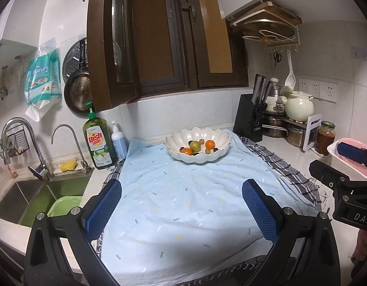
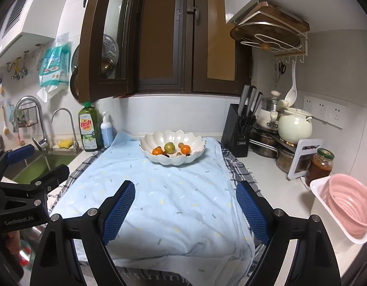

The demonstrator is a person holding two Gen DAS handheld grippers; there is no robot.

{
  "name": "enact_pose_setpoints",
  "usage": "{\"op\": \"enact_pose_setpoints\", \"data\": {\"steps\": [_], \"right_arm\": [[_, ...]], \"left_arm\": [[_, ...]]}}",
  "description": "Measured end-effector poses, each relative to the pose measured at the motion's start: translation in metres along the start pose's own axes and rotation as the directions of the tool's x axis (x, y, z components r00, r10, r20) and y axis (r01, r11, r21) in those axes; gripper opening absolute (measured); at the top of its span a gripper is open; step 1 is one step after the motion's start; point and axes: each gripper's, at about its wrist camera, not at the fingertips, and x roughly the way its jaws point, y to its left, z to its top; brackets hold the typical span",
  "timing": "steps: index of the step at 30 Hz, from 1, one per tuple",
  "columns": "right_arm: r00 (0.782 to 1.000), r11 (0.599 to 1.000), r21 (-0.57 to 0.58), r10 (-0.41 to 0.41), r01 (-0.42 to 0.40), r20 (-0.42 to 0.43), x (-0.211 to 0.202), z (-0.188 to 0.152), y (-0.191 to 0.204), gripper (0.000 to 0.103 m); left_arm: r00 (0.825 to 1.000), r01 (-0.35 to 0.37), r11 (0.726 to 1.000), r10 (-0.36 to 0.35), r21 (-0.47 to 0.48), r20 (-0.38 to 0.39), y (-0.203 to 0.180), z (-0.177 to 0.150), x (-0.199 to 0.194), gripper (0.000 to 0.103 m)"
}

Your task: Organize fruits

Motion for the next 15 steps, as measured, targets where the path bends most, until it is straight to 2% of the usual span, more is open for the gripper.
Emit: {"op": "enact_pose_setpoints", "data": {"steps": [6, 15], "right_arm": [[1.000, 0.999, -0.021, -0.024, 0.024, 0.018, -0.009, -0.003, 0.000, 0.087], [1.000, 1.000, -0.012, -0.013, 0.014, 0.017, -0.014, -0.004, -0.006, 0.087]], "left_arm": [[1.000, 0.001, 1.000, -0.001, 0.012, 0.004, -0.004, -0.001, -0.002, 0.103], [1.000, 0.012, 1.000, -0.012, 0.011, 0.019, -0.009, 0.002, -0.010, 0.103]]}}
